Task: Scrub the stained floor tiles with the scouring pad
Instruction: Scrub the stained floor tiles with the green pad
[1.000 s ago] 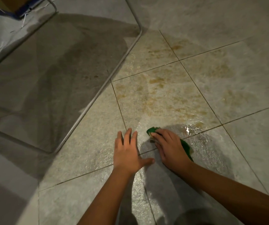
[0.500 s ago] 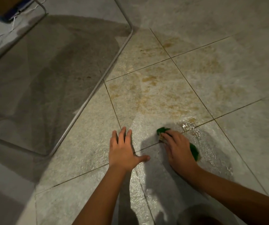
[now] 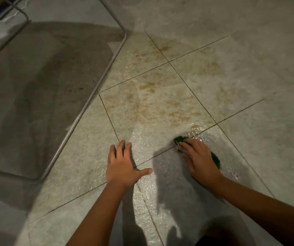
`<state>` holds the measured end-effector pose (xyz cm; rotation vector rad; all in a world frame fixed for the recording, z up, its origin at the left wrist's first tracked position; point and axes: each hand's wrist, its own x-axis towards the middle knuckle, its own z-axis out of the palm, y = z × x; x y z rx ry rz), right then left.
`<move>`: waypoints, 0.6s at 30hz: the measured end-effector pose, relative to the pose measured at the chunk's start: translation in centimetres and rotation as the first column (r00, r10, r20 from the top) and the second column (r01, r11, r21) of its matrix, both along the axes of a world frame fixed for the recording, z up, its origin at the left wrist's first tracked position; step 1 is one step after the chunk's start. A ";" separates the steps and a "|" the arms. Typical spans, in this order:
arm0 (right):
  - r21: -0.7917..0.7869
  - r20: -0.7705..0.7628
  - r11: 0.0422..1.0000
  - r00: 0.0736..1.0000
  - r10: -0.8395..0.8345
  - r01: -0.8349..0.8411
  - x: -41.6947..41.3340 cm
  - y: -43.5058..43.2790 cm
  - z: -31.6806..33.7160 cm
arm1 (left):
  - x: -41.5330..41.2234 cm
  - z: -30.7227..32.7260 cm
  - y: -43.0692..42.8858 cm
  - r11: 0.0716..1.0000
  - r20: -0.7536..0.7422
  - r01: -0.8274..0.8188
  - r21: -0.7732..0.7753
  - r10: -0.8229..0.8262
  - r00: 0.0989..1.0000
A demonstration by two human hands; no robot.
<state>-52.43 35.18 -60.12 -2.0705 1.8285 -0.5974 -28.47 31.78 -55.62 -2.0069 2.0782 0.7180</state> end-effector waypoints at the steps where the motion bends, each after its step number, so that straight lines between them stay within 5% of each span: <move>1: -0.005 -0.013 1.000 1.000 -0.009 0.009 -0.6 0.7 0.0 | 0.1 0.0 0.0 1.000 0.002 0.003 -0.003 -0.003 1.000; 9: -0.013 0.026 0.856 0.856 -0.516 0.517 -1.8 -1.7 -0.1 | -0.1 0.0 -0.1 1.000 0.010 0.013 -0.019 -0.013 1.000; 18: -0.023 0.021 0.989 0.989 -0.145 0.145 0.5 -0.2 0.1 | -0.2 0.1 -0.2 1.000 0.013 0.008 -0.005 -0.008 1.000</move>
